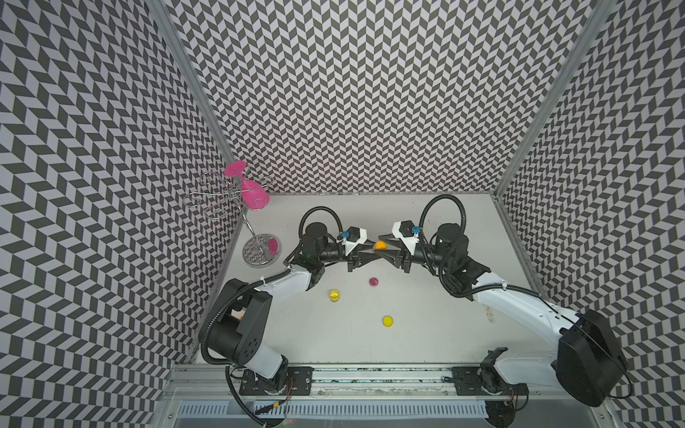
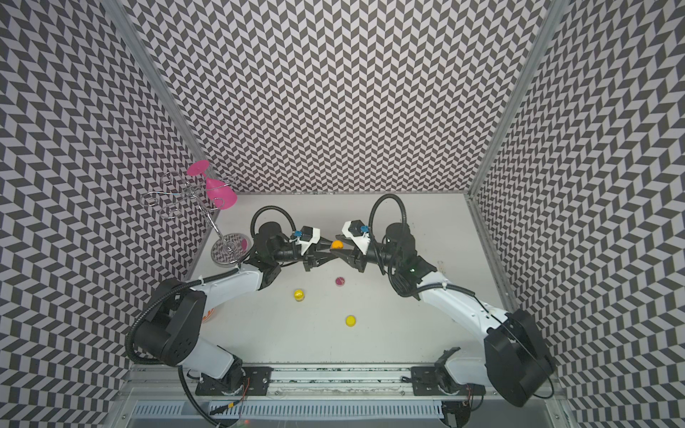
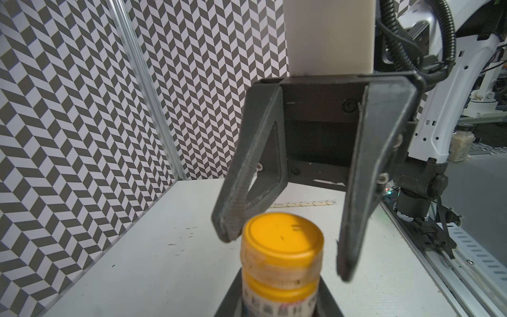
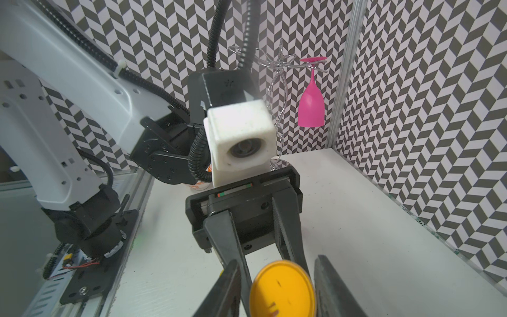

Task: Close the paint jar lid
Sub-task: Screw the lid onto the paint jar.

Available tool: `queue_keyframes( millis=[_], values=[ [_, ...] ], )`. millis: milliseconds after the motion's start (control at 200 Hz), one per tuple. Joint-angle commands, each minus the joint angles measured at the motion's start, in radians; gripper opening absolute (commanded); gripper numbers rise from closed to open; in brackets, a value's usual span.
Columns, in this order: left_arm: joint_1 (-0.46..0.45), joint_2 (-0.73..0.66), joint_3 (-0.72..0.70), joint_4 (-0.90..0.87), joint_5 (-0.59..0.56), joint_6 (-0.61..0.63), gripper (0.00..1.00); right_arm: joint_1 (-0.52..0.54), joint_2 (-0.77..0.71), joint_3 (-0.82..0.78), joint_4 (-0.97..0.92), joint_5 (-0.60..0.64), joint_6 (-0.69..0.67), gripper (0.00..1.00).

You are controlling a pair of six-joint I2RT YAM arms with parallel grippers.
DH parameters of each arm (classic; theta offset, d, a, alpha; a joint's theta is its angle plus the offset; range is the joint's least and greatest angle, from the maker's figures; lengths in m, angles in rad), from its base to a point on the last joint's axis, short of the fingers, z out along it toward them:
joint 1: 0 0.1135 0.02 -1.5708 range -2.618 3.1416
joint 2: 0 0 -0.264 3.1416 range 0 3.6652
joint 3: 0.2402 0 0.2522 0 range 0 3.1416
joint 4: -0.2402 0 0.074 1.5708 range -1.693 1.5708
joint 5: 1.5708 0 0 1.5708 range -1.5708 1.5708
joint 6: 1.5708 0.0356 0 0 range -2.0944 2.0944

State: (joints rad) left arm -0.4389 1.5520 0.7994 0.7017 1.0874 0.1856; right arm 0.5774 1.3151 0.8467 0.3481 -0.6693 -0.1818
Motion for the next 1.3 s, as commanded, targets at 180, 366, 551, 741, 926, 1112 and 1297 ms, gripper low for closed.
queue_keyframes(
  millis=[180,366,551,741,926,1112,1297],
  values=[
    [-0.006,-0.03,0.024,0.025,-0.018,-0.013,0.27,-0.004,0.021,0.026,0.066,-0.026,0.008,0.31],
    [-0.007,-0.038,0.022,0.033,-0.038,-0.022,0.27,-0.004,0.035,0.023,0.068,-0.03,0.015,0.3],
    [-0.007,-0.056,0.013,0.053,-0.076,-0.035,0.27,-0.001,0.051,0.026,0.07,0.02,0.055,0.27],
    [-0.008,-0.099,-0.013,0.085,-0.21,-0.051,0.26,0.038,0.061,0.023,0.074,0.128,0.128,0.25],
    [-0.022,-0.151,-0.06,0.096,-0.459,-0.021,0.26,0.108,0.088,0.028,0.076,0.277,0.246,0.22],
    [-0.034,-0.193,-0.107,0.122,-0.678,0.006,0.26,0.194,0.136,0.046,0.094,0.425,0.392,0.21],
    [-0.063,-0.248,-0.151,0.135,-0.913,0.053,0.26,0.256,0.218,0.127,-0.006,0.568,0.637,0.19]
  ],
)
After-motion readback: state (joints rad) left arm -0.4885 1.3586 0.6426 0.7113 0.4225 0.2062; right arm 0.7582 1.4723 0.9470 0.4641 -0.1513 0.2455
